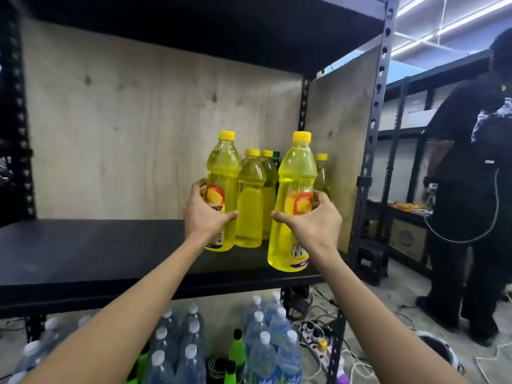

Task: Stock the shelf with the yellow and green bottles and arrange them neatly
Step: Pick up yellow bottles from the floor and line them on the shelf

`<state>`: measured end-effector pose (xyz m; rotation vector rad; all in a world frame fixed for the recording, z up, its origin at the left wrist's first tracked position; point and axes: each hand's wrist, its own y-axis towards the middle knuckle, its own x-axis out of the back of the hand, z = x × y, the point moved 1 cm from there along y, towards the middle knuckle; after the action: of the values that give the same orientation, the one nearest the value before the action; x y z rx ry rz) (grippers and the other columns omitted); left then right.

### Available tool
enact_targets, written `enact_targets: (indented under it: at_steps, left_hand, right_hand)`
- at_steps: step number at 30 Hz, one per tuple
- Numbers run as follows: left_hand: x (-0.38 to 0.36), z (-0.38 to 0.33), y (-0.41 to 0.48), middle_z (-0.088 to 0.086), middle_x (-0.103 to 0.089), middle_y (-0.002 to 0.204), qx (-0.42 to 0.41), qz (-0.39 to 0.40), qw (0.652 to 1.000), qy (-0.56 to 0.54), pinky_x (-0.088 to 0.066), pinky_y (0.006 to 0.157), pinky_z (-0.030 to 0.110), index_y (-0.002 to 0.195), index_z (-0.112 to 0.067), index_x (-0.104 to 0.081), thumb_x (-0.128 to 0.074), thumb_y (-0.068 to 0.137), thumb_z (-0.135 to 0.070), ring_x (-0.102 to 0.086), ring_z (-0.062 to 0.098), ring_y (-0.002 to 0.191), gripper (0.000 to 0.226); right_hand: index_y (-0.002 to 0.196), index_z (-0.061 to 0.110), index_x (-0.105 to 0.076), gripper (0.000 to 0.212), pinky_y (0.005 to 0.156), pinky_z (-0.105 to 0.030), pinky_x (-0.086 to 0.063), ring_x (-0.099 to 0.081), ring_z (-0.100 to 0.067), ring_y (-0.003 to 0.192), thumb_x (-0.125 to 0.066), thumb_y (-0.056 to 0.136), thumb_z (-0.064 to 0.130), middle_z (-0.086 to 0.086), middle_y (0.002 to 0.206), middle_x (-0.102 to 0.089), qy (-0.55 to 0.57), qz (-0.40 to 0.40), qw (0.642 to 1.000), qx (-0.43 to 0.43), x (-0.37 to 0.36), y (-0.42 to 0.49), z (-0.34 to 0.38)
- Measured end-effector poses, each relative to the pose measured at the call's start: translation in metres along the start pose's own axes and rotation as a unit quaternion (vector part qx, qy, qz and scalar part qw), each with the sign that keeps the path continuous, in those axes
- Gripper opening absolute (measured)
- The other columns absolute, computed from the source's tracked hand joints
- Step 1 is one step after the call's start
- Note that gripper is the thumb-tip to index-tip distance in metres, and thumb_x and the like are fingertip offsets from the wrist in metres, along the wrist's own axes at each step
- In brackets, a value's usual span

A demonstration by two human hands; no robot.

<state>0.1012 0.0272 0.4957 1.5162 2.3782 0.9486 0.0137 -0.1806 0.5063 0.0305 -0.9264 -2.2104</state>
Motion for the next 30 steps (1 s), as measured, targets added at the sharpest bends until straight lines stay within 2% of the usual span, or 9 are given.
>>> enact_targets:
  at_steps: [3, 6, 14, 19, 23, 30]
  left_hand:
    - [-0.010, 0.017, 0.023, 0.004, -0.054, 0.138, 0.009, -0.010, 1.000, 0.011, -0.043, 0.106, 0.043, 0.140, -0.025, -0.039, -0.096, 0.051, -0.038, -0.050, 0.028, 0.128, 0.106]
    - [-0.022, 0.033, 0.039, 0.005, -0.053, 0.138, 0.022, -0.011, 1.000, 0.007, -0.044, 0.104, 0.044, 0.139, -0.025, -0.037, -0.096, 0.054, -0.034, -0.049, 0.029, 0.129, 0.104]
    - [-0.057, 0.057, 0.073, 0.008, -0.054, 0.132, 0.021, -0.018, 1.000, 0.011, -0.047, 0.096, 0.037, 0.136, -0.020, -0.038, -0.094, 0.056, -0.020, -0.054, 0.029, 0.123, 0.098]
    - [-0.082, 0.068, 0.090, 0.009, -0.055, 0.130, 0.034, -0.002, 0.999, -0.009, -0.048, 0.097, 0.042, 0.134, -0.020, -0.038, -0.093, 0.055, -0.022, -0.055, 0.030, 0.120, 0.097]
    - [-0.095, 0.073, 0.095, 0.010, -0.056, 0.131, 0.023, 0.008, 1.000, -0.014, -0.046, 0.097, 0.043, 0.135, -0.020, -0.039, -0.090, 0.061, -0.025, -0.054, 0.030, 0.122, 0.090]
    - [-0.091, 0.079, 0.090, 0.013, -0.052, 0.136, 0.015, 0.053, 0.998, 0.004, -0.047, 0.099, 0.045, 0.143, -0.022, -0.032, -0.088, 0.065, -0.022, -0.052, 0.032, 0.124, 0.096]
  right_hand:
    - [0.138, 0.016, -0.050, 0.106, 0.097, -0.041, -0.052, -0.058, -0.022, 0.114, -0.089, 0.049, 0.059, -0.003, 0.123, -0.061, 0.012, 0.008, 1.000, -0.008, -0.029, 0.005, 0.007]
    - [0.139, 0.015, -0.048, 0.108, 0.098, -0.044, -0.052, -0.056, -0.024, 0.119, -0.090, 0.049, 0.058, -0.004, 0.127, -0.059, 0.010, 0.006, 1.000, -0.012, -0.055, 0.007, 0.008]
    - [0.144, 0.016, -0.042, 0.106, 0.097, -0.036, -0.046, -0.050, -0.024, 0.125, -0.089, 0.056, 0.053, -0.004, 0.134, -0.054, -0.019, 0.014, 0.999, -0.022, -0.096, 0.011, -0.007]
    - [0.144, 0.016, -0.042, 0.106, 0.094, -0.036, -0.047, -0.050, -0.023, 0.122, -0.088, 0.056, 0.055, -0.004, 0.132, -0.053, -0.027, -0.003, 0.999, -0.021, -0.106, 0.016, -0.014]
    - [0.146, 0.017, -0.039, 0.107, 0.096, -0.033, -0.045, -0.048, -0.020, 0.123, -0.085, 0.059, 0.058, -0.001, 0.133, -0.051, -0.036, 0.000, 0.999, -0.004, -0.108, 0.012, -0.019]
    - [0.145, 0.023, -0.040, 0.108, 0.102, -0.046, -0.036, -0.039, -0.029, 0.128, -0.073, 0.057, 0.076, -0.003, 0.137, -0.052, -0.159, 0.000, 0.987, -0.017, -0.102, 0.007, -0.014]
